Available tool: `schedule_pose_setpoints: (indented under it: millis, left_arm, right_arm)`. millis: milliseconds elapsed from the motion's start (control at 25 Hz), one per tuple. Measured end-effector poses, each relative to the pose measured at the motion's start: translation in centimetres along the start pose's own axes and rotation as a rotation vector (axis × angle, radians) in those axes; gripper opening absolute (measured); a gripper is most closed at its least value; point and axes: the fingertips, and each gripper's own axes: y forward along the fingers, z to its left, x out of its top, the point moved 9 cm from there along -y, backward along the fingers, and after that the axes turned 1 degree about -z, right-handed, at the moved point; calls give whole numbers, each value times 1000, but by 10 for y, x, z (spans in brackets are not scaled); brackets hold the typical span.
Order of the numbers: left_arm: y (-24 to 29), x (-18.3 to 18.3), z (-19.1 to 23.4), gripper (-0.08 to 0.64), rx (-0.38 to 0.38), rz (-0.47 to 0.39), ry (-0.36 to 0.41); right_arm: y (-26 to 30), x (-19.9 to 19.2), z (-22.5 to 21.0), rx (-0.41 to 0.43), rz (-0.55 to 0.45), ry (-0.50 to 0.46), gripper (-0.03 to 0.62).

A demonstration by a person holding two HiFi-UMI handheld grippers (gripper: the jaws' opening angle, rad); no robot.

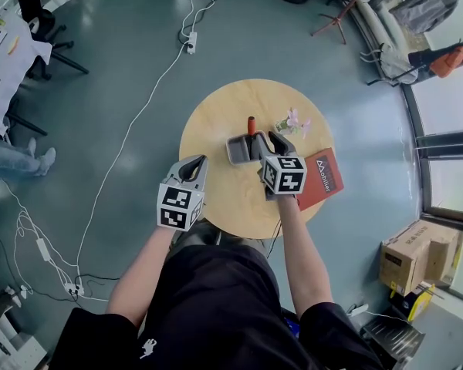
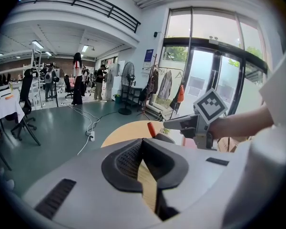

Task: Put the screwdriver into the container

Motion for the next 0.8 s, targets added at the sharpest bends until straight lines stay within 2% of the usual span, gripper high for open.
schedule_pose_setpoints:
  millis: [160,240,320,800]
  left_arm:
    - [-7,7,-3,3,-6,-29,23]
    - [-10,9,-5,3,-8,-43,32]
    - [-15,10,-7,3,-10,-57,38]
    - [-59,35,-25,3,-22,-190,69]
  right_arm:
    - [-20,-3,2,-5,-33,19,111]
    - [-31,-3,3,-14,-67,36,43]
    - [-44,-2,6,-17,-104,48,2]
    - [-145,13,34,7,-297,22,2]
